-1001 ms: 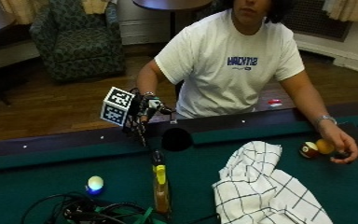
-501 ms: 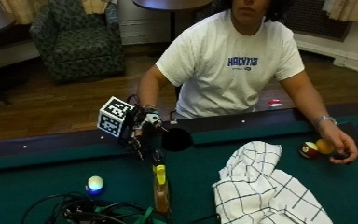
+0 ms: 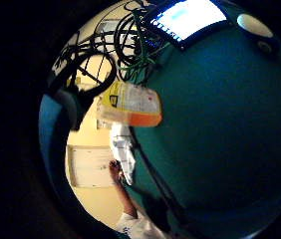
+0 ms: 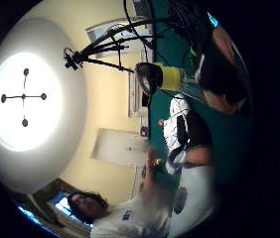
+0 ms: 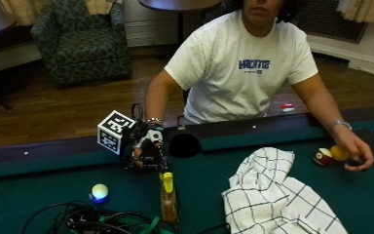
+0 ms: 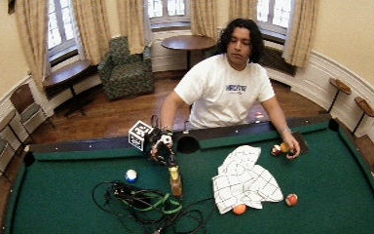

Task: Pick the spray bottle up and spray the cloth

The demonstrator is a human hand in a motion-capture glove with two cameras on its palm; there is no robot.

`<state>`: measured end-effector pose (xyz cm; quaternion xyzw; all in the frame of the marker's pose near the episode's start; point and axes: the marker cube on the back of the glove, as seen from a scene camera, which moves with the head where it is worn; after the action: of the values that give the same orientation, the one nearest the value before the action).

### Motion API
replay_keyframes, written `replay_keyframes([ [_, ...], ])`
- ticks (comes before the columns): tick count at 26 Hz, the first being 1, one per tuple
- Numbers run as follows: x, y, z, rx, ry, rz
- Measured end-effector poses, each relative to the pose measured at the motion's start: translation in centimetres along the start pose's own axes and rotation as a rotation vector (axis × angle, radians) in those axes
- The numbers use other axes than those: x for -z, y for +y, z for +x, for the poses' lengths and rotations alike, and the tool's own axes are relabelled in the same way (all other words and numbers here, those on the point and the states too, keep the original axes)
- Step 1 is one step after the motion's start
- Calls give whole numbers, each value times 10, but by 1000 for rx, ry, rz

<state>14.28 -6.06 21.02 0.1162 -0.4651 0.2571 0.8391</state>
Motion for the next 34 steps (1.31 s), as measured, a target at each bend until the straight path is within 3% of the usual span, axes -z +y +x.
replay_keyframes([
  [9, -11, -18, -9, 3, -40, 28],
  [24, -20, -4, -10, 81, -68, 1],
  [34, -20, -5, -13, 129, 17, 29],
])
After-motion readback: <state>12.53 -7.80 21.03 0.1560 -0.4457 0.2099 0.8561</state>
